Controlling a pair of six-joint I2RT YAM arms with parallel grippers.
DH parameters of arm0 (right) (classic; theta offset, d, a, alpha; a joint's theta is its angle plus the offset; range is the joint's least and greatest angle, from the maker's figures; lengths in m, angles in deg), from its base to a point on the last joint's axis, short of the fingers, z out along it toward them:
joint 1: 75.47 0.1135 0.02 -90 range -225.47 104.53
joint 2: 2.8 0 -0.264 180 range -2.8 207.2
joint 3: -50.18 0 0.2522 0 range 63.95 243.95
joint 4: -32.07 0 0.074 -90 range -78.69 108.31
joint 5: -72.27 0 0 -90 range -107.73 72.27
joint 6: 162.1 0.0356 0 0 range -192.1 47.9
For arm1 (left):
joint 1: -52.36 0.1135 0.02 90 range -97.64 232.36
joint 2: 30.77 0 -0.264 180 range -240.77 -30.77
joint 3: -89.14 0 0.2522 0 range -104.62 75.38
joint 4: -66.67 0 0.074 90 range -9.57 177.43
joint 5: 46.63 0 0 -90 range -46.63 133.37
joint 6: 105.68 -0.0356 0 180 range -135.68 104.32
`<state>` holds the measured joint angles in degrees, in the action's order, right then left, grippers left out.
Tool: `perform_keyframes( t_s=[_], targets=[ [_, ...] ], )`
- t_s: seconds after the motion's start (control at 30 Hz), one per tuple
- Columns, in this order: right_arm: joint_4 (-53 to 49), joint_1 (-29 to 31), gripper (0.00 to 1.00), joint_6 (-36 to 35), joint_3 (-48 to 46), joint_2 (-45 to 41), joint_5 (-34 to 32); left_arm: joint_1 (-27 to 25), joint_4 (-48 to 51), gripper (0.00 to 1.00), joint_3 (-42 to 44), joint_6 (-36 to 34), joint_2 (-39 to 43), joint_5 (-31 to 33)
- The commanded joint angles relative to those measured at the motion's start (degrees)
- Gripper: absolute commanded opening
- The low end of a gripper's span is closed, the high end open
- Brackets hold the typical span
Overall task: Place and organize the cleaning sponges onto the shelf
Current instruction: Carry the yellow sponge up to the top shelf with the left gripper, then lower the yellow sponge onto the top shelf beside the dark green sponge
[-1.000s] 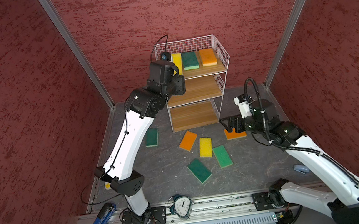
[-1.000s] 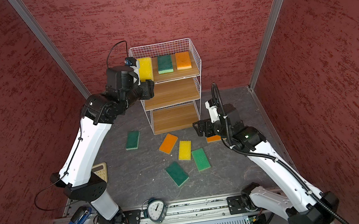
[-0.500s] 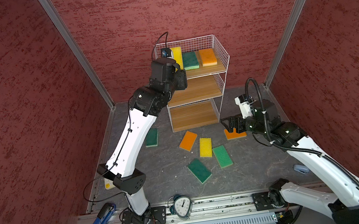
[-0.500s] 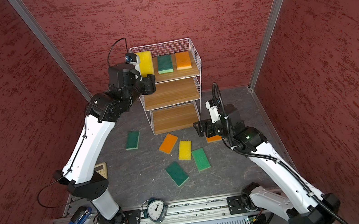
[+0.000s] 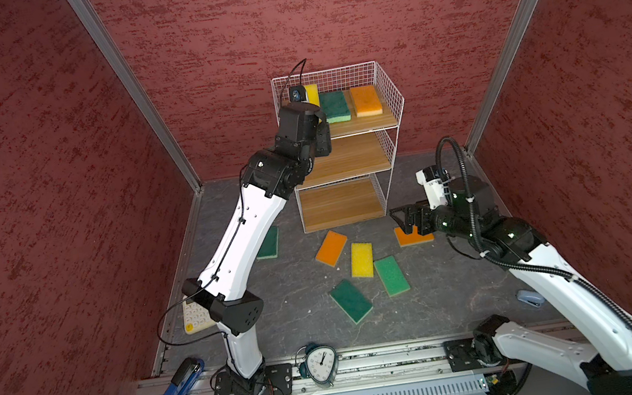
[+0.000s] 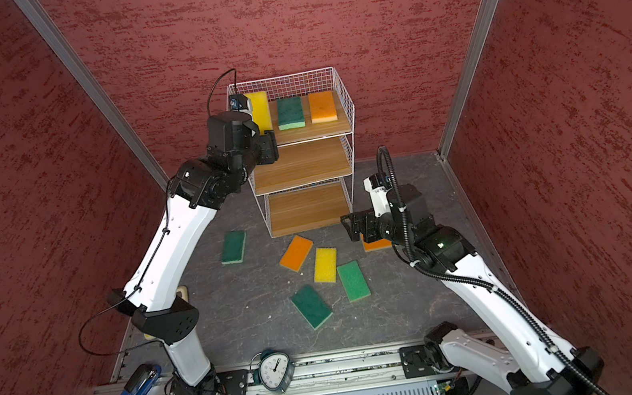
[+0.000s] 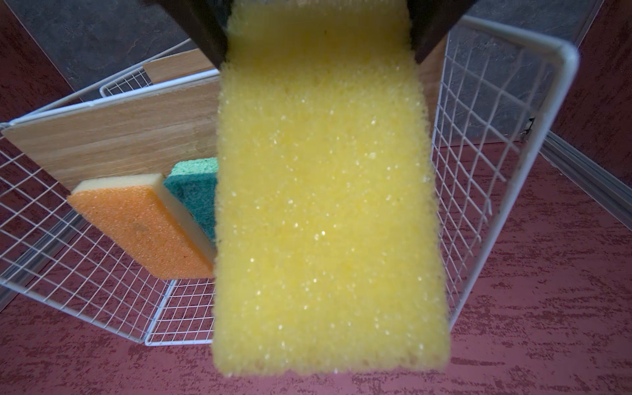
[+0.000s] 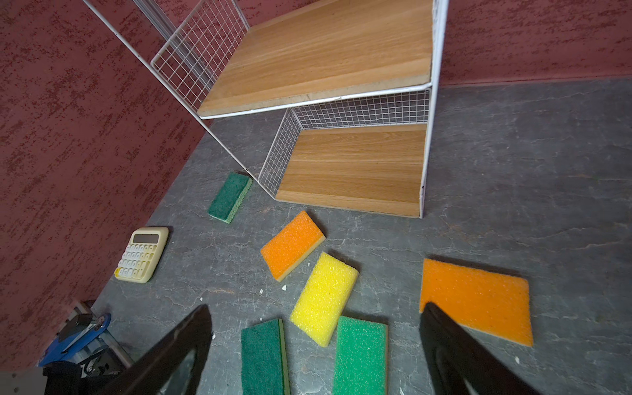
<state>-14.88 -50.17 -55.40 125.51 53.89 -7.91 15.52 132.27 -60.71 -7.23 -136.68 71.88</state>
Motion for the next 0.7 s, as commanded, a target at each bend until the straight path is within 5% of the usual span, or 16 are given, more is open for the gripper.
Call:
perform_keyframes(
  t_s=[0.0, 0.67],
  targets=[
    [1.9, 0.3, 0.96, 0.2, 0.6, -0.7, 0.8, -0.2, -1.3, 0.69, -1.1, -0.7, -0.5, 2.4],
    [2.4, 0.4, 0.96, 0.5, 1.4, 1.0, 1.4, 0.2, -2.1, 0.69, -1.0, 0.6, -2.7, 3.8]
  ],
)
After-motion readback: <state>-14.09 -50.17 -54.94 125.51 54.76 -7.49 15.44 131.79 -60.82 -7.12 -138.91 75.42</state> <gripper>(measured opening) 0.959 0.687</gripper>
